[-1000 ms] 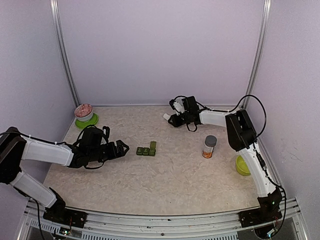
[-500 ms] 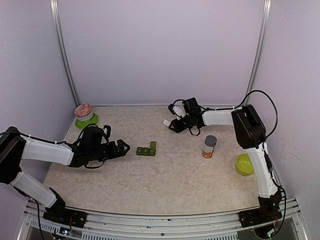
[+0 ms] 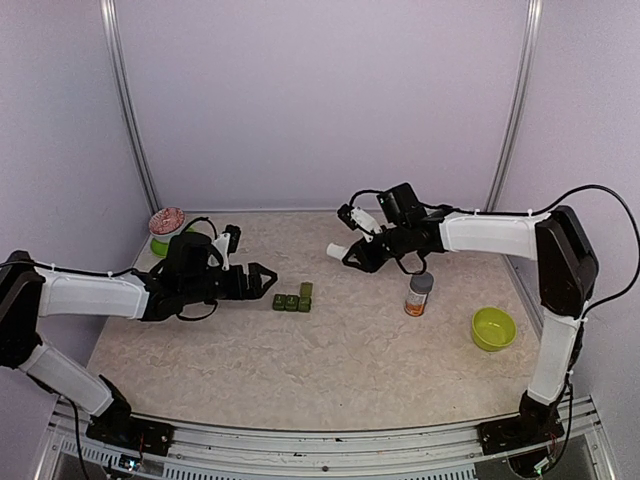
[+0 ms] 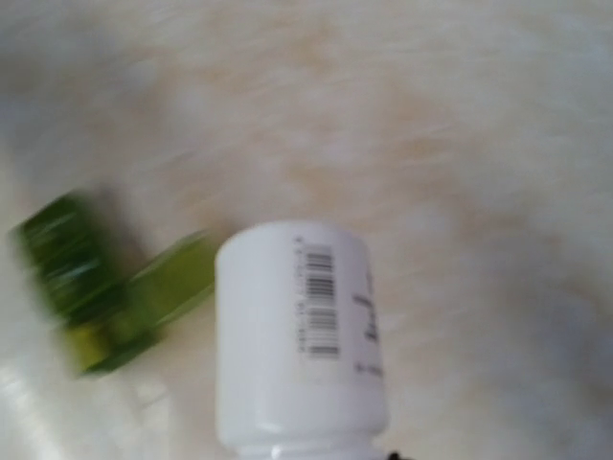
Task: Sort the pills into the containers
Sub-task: Pick up the pill bottle from the center of the board, then pass from the right arm to the left
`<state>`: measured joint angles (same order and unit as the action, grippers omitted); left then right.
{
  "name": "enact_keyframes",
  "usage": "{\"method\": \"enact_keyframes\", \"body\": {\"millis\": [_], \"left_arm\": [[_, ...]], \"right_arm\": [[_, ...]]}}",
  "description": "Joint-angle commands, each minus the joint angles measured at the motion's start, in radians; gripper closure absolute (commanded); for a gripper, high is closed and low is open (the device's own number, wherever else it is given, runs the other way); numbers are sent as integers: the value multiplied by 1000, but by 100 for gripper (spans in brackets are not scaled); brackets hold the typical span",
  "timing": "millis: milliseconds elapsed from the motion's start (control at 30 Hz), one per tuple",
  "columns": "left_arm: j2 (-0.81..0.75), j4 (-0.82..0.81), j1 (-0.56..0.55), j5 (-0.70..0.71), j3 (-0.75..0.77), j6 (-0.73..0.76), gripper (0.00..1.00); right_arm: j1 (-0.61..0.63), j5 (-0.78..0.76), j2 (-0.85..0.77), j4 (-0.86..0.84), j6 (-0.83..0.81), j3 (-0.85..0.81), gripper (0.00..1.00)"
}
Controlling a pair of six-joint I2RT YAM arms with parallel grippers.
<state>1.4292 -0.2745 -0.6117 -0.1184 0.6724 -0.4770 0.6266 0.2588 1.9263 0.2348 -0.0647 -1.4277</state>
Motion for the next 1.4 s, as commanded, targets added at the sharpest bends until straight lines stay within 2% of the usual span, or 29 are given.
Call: {"method": "enact_keyframes", "body": {"millis": [0, 133, 300, 467, 800, 967, 1367], "left_arm": [[-13, -75, -51, -74, 42, 198, 1], [-44, -120, -95, -171, 33, 398, 1], [-88, -258, -127, -302, -27, 552, 1], [-38, -196, -132, -435, 43, 639, 1], [76, -94, -153, -575, 145, 747, 5], [98, -76, -155, -635, 162, 752, 9], [151, 7, -163, -658, 217, 750, 21]], "right_arm": [[48, 56, -119, 77, -15, 93, 72], [65, 96, -213, 112, -6, 155, 71], [87, 135, -294, 170, -30, 178, 71], [105, 171, -328, 207, -64, 202, 71], [170, 253, -336, 224, -113, 211, 70], [192, 281, -347, 212, -120, 216, 70], [214, 312, -361, 205, -136, 215, 70]]}}
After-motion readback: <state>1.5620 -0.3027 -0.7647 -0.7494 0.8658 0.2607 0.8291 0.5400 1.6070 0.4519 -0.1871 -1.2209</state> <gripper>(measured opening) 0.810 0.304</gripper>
